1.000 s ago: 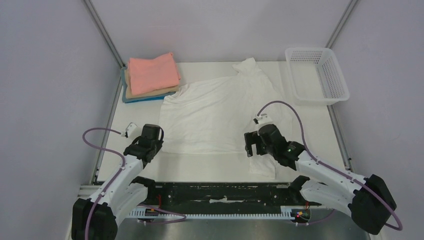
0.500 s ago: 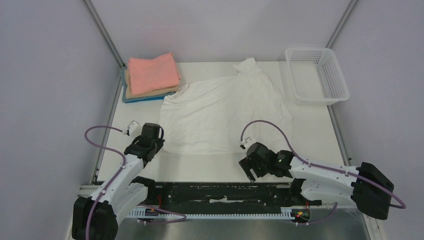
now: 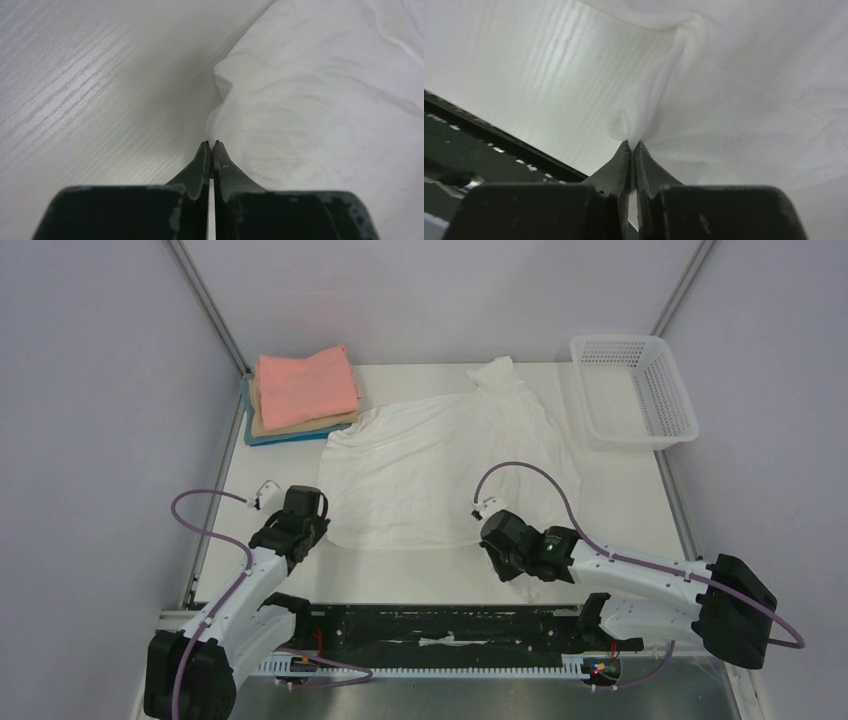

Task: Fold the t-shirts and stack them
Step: Grab the side of the flattened tshirt closest away from the robot with both arms

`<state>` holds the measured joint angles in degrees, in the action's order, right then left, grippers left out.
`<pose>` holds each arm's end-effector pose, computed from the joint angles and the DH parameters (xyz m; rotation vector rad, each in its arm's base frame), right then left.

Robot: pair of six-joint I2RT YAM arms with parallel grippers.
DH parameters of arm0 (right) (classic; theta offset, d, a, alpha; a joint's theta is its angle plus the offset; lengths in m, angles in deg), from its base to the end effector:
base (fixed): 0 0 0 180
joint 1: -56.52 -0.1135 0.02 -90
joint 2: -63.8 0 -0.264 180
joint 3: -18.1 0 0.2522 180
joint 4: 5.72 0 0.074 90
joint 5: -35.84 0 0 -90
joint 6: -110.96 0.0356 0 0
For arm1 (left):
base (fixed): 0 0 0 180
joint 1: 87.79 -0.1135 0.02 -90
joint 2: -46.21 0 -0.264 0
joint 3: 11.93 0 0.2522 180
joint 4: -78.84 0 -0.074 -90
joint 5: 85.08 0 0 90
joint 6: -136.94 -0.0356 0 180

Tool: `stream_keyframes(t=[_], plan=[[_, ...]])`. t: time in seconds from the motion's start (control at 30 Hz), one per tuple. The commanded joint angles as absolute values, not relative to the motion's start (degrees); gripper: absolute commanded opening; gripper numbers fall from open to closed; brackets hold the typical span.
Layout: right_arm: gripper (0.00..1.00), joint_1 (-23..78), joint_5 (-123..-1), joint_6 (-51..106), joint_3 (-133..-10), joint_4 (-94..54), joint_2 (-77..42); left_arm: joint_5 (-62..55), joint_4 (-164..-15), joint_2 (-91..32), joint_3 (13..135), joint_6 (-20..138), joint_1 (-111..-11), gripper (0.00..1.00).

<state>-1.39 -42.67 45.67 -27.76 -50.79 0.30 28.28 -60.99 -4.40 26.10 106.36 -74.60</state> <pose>0.1083 0.1593 0.1766 -0.6939 2.5537 0.2240 0.1621 -0.0235 0.1777 -1.0895 2.1291 -0.0786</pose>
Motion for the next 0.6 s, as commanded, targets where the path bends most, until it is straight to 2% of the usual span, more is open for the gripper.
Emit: stream_keyframes(t=[0.0, 0.1, 0.13, 0.23, 0.4, 0.47, 0.57], plan=[[0.08, -1.4, -49.7, 46.3, -33.9, -51.3, -1.7, 28.4, -63.0, -4.0, 26.5, 103.7, -75.0, 0.02], [0.13, -1.3, -59.7, 47.2, -32.0, -44.0, -3.5, 28.2, -63.4, -4.3, 26.3, 103.6, -75.1, 0.02], [0.22, -1.4, -61.4, 47.1, -31.2, -42.3, -4.0, 27.8, -63.6, -4.4, 26.3, 103.4, -75.1, 0.02], [0.63, -1.4, -58.1, 44.7, -32.0, -44.1, -5.9, 27.4, -63.8, -4.5, 26.2, 103.2, -75.2, 0.02], [0.89, -1.4, -60.1, 37.6, -30.7, -43.4, 0.9, 27.5, -63.9, -4.6, 26.0, 103.0, -75.3, 0.02], [0.92, -1.4, -59.6, 35.3, -29.0, -43.6, 5.9, 27.6, -63.8, -4.7, 26.1, 102.8, -75.4, 0.02], [0.86, -1.5, -57.7, 35.3, -26.7, -47.7, 11.0, 27.6, -63.5, -4.5, 26.1, 102.8, -75.5, 0.02]])
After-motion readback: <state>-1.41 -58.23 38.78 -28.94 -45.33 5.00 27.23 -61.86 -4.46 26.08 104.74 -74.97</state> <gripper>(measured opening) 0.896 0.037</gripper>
